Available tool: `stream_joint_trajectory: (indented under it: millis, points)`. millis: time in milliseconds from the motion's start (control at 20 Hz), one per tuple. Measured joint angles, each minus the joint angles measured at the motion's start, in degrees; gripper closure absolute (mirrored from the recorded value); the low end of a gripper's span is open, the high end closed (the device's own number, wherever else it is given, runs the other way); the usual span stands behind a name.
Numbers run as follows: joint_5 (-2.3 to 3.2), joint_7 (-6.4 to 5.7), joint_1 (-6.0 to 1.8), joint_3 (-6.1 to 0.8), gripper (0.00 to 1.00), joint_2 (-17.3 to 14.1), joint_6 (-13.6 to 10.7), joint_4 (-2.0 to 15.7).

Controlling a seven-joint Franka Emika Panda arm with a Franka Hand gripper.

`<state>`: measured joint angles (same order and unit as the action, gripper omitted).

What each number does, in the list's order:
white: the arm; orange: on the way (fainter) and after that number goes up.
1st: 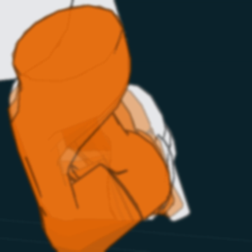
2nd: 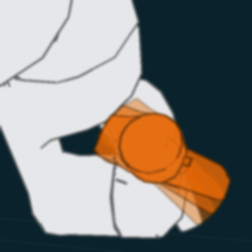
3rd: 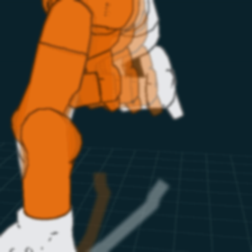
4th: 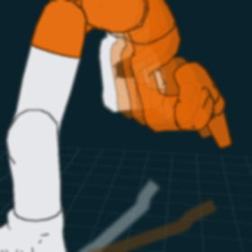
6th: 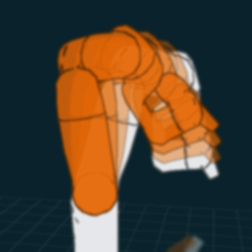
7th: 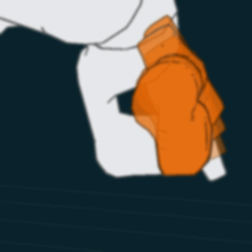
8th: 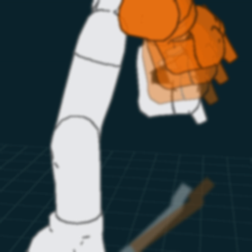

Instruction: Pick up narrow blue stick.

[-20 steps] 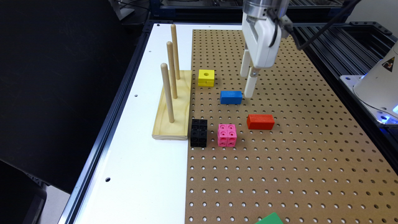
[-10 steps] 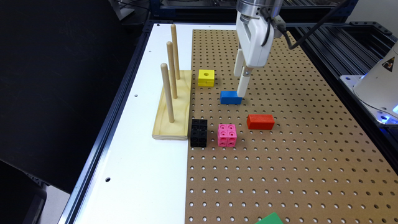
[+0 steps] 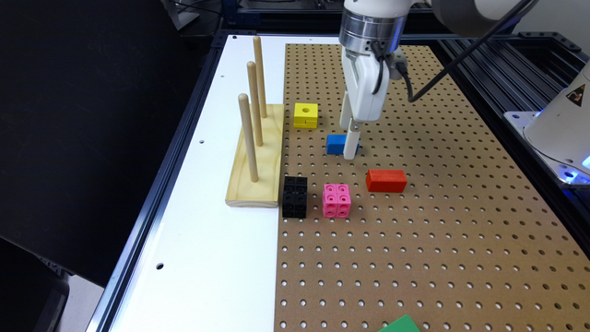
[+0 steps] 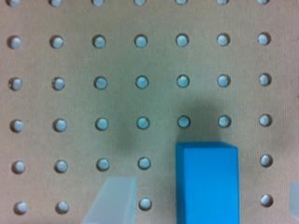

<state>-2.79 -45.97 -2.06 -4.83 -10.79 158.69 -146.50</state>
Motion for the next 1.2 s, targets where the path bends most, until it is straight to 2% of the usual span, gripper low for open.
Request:
stream_joint_trajectory:
  millis: [300,450,500,900,950,1200]
  points:
    - [0.0,0.0,0.01,0.0,0.0,-0.9,0.3,0.04]
    - [0.02,0.03,0.04,-0.01,0.0,-3.8,3.1,0.24]
    - [0.08,-0.03,0.06,-0.01,0.0,-4.0,3.3,0.51]
    - [0.08,0.0,0.09,-0.11,0.0,-4.6,3.3,1.3]
    - [0.07,-0.01,0.03,-0.11,1.0,-4.7,3.3,1.47]
    - [0.07,-0.01,0.03,-0.11,1.0,-4.7,3.3,1.47]
